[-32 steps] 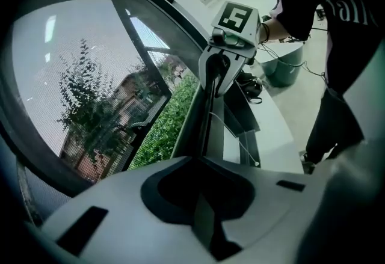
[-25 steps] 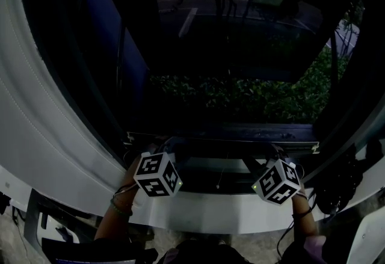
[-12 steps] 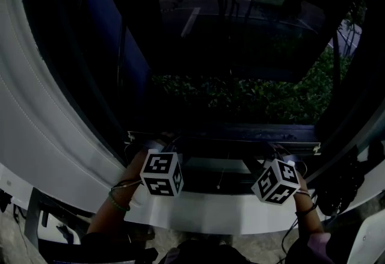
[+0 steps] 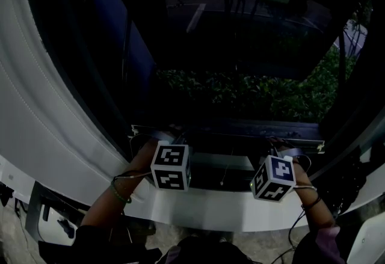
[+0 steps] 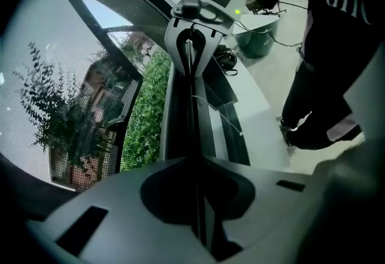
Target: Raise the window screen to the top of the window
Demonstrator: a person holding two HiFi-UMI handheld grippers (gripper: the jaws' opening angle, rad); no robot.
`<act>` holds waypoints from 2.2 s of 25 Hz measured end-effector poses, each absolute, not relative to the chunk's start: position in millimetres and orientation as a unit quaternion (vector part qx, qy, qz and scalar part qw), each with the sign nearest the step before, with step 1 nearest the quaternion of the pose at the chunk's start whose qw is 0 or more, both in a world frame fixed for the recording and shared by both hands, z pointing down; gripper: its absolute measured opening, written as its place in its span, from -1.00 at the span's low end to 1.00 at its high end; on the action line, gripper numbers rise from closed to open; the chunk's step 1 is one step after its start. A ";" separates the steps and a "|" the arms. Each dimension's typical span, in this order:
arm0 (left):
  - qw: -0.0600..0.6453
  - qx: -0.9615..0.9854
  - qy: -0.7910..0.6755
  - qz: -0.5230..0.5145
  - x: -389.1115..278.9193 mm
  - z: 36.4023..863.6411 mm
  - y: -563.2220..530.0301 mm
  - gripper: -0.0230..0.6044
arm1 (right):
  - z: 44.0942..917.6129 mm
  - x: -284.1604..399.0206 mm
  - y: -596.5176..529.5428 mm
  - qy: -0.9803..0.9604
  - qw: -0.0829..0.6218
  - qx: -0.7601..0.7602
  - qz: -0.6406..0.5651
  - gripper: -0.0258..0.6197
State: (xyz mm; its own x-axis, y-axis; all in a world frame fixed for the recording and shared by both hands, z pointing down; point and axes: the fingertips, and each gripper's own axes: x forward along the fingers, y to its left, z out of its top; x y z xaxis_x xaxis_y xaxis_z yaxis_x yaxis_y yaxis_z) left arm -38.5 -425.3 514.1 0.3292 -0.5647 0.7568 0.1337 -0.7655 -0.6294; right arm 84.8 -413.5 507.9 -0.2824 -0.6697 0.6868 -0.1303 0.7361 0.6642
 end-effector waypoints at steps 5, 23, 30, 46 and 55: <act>0.298 -0.746 0.199 -0.561 -34.9 516.7 -429.6 -0.86 | 508.6 85.3 -414.0 -0.765 0.541 0.268 -0.226 -0.84; 0.237 -0.781 0.246 -0.522 -33.2 513.5 -427.1 -0.81 | 508.5 84.3 -411.7 -0.772 0.545 0.267 -0.187 -0.84; 0.287 -0.728 0.229 -0.578 -28.4 519.6 -428.7 -0.87 | 510.1 88.0 -412.2 -0.760 0.547 0.284 -0.205 -0.84; 0.285 -0.683 0.216 -0.637 -29.9 521.8 -427.5 -0.86 | 509.8 85.4 -410.5 -0.762 0.530 0.295 -0.226 -0.85; 0.238 -0.770 0.249 -0.537 -29.9 515.6 -422.5 -0.82 | 507.7 84.6 -407.0 -0.777 0.521 0.276 -0.219 -0.85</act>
State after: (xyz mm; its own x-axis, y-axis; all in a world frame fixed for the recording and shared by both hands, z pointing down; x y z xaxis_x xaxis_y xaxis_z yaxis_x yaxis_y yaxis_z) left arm -29.9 -422.5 515.6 0.2998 -0.6395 0.7080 -0.1285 -0.7624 -0.6342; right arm 84.6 -407.0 507.7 -0.3046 -0.6578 0.6888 -0.2018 0.7514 0.6283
